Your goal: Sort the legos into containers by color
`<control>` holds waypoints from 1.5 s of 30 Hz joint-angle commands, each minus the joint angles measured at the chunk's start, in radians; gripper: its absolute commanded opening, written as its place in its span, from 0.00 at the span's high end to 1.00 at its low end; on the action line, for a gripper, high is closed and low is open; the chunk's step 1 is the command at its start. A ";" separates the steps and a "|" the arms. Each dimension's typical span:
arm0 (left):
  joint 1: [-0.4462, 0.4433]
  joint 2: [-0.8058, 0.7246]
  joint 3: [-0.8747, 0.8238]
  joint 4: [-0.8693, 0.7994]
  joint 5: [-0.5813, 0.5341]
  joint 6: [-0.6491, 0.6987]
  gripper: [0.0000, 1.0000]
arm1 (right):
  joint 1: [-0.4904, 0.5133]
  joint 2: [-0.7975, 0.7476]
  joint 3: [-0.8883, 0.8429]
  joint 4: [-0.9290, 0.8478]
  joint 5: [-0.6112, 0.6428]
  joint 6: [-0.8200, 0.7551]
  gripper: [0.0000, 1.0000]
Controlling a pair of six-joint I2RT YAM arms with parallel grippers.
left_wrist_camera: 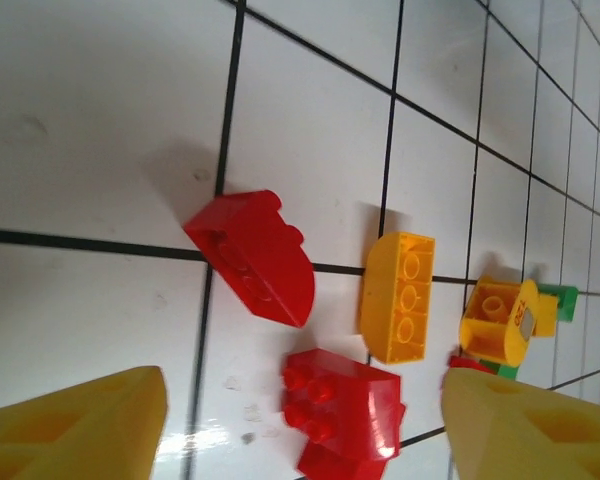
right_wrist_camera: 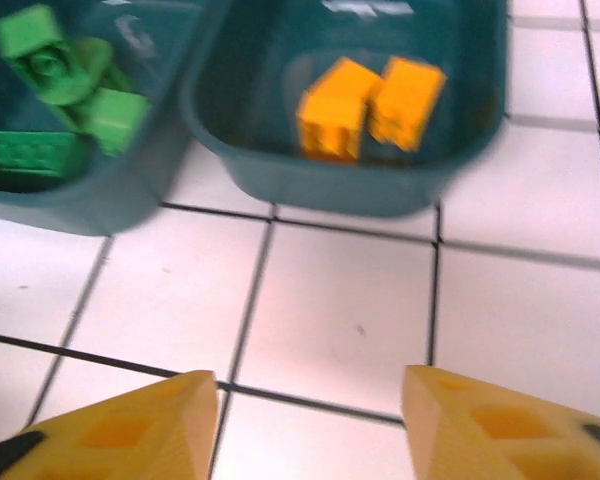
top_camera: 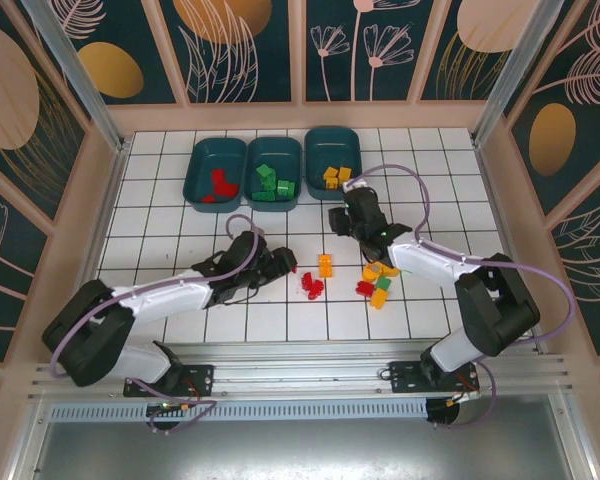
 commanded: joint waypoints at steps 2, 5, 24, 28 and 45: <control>-0.016 0.066 0.022 0.016 -0.023 -0.154 0.30 | -0.044 -0.091 -0.125 0.025 0.059 0.137 0.51; -0.021 0.090 0.014 0.020 -0.062 -0.189 0.29 | -0.079 -0.161 -0.197 0.052 0.031 0.163 0.51; -0.021 0.362 0.193 0.025 -0.094 -0.160 0.47 | -0.079 -0.243 -0.283 0.063 -0.007 0.138 0.51; -0.022 0.380 0.215 0.009 -0.112 -0.142 0.60 | -0.075 -0.255 -0.278 0.053 -0.033 0.131 0.51; -0.022 0.297 0.216 -0.047 -0.159 -0.069 0.78 | -0.042 -0.241 -0.254 0.050 -0.019 0.115 0.52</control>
